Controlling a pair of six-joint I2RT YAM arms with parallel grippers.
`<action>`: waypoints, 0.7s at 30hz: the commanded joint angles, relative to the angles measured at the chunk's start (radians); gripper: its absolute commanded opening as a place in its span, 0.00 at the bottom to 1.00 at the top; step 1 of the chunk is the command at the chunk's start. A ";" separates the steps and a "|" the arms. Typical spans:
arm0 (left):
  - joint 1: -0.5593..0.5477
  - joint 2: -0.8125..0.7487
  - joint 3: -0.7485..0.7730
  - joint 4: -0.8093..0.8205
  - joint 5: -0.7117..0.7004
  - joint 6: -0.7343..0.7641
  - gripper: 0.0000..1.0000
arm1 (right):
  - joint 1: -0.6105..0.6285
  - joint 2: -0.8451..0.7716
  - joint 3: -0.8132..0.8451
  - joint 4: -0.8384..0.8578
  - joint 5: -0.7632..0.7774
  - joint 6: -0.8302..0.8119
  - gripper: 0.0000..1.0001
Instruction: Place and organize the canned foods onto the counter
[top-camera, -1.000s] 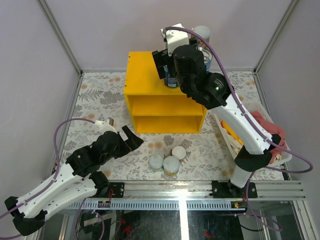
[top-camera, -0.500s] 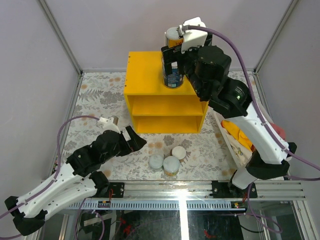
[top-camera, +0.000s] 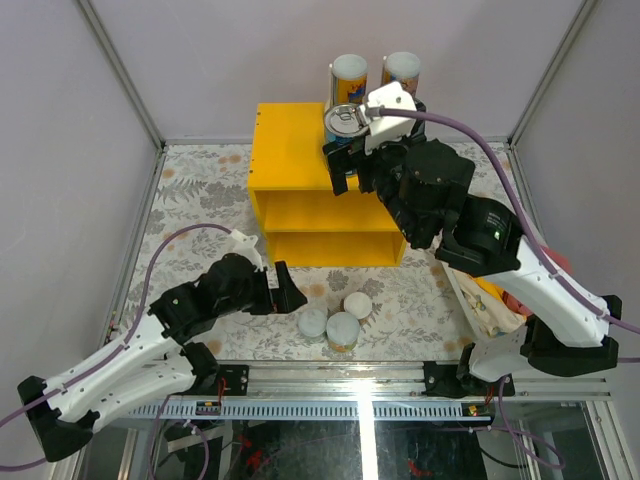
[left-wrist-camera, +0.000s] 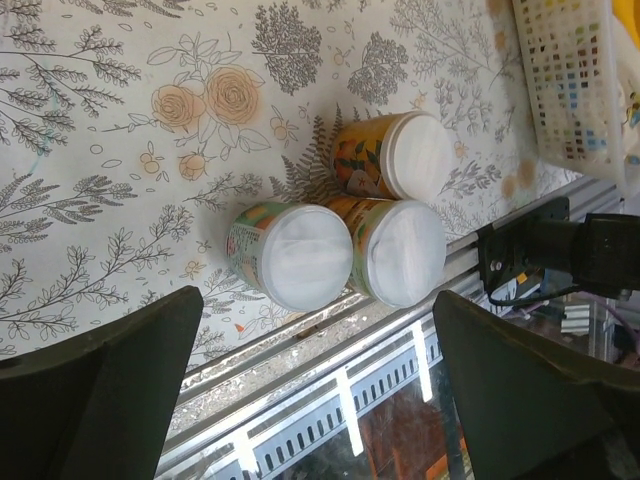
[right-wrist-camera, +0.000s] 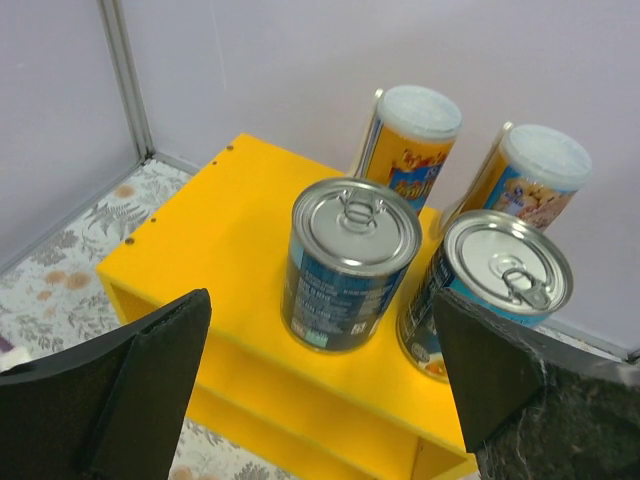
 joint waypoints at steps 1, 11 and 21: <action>0.001 0.008 0.024 0.045 0.071 0.077 0.99 | 0.058 -0.066 -0.062 0.054 0.117 -0.014 0.98; -0.116 0.111 0.044 0.032 -0.019 0.162 0.98 | 0.099 -0.108 -0.125 0.060 0.185 -0.010 0.98; -0.261 0.260 0.091 0.000 -0.139 0.186 0.97 | 0.100 -0.104 -0.119 0.067 0.211 -0.028 0.99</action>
